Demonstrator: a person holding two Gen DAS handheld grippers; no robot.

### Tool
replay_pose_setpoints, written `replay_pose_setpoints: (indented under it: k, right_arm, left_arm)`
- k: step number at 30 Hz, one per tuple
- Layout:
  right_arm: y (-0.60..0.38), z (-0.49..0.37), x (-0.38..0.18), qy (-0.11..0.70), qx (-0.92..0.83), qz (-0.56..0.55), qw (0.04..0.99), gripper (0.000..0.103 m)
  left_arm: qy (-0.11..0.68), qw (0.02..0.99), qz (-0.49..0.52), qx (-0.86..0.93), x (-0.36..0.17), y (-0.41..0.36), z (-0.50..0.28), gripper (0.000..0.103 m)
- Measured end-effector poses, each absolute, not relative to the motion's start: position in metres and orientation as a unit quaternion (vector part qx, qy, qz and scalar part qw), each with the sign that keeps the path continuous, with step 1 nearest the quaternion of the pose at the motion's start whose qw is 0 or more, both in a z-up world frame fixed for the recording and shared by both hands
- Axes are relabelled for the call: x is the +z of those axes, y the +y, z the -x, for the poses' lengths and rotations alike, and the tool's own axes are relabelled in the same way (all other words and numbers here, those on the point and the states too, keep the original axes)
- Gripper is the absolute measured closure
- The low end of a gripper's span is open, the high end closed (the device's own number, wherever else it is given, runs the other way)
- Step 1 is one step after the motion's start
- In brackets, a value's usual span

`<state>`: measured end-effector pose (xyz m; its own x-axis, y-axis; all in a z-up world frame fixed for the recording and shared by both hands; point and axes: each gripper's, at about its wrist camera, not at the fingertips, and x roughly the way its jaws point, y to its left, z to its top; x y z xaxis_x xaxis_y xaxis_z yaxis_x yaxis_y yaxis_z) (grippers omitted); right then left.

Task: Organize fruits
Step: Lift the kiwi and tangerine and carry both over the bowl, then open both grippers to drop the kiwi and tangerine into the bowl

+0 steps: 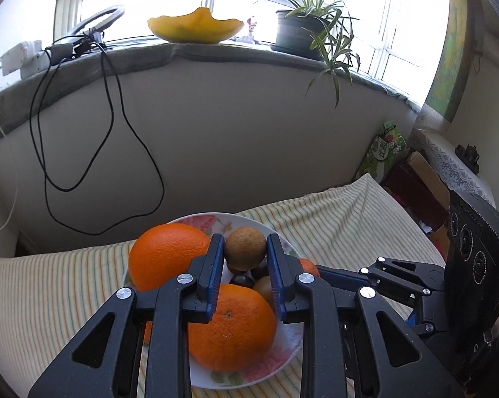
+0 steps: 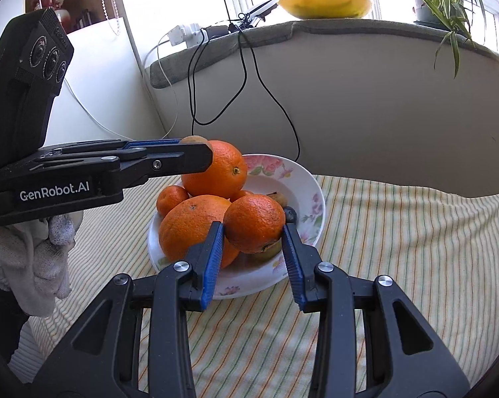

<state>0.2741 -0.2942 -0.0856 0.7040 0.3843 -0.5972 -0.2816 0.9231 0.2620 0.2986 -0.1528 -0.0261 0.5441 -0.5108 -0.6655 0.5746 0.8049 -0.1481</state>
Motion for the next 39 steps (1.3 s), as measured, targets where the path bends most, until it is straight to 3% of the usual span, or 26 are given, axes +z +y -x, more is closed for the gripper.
replay_pose_setpoints:
  k: [23,33,35,37,39]
  right_arm:
    - [-0.304,-0.279,-0.095,0.337,0.183,-0.102,0.918,0.065]
    - [-0.302,-0.280,-0.095,0.337,0.182,-0.099,0.918,0.063]
    - [-0.302,-0.280,-0.095,0.338,0.183,-0.097,0.918,0.056]
    - [-0.300,-0.280,-0.094,0.335,0.178,-0.093,0.920,0.041]
    - [-0.301,-0.279,-0.093,0.332,0.180,-0.093,0.921,0.039]
  left_arm:
    - [0.359,0.878,-0.065,-0.309,-0.027,-0.175,-0.310,0.078]
    - [0.356,0.881,-0.058,-0.305,-0.025,-0.172,-0.310,0.065]
    - [0.356,0.881,-0.059,-0.305,-0.025,-0.173,-0.309,0.065]
    - [0.357,0.881,-0.060,-0.305,-0.025,-0.173,-0.309,0.065]
    - [0.357,0.881,-0.061,-0.306,-0.025,-0.174,-0.309,0.065]
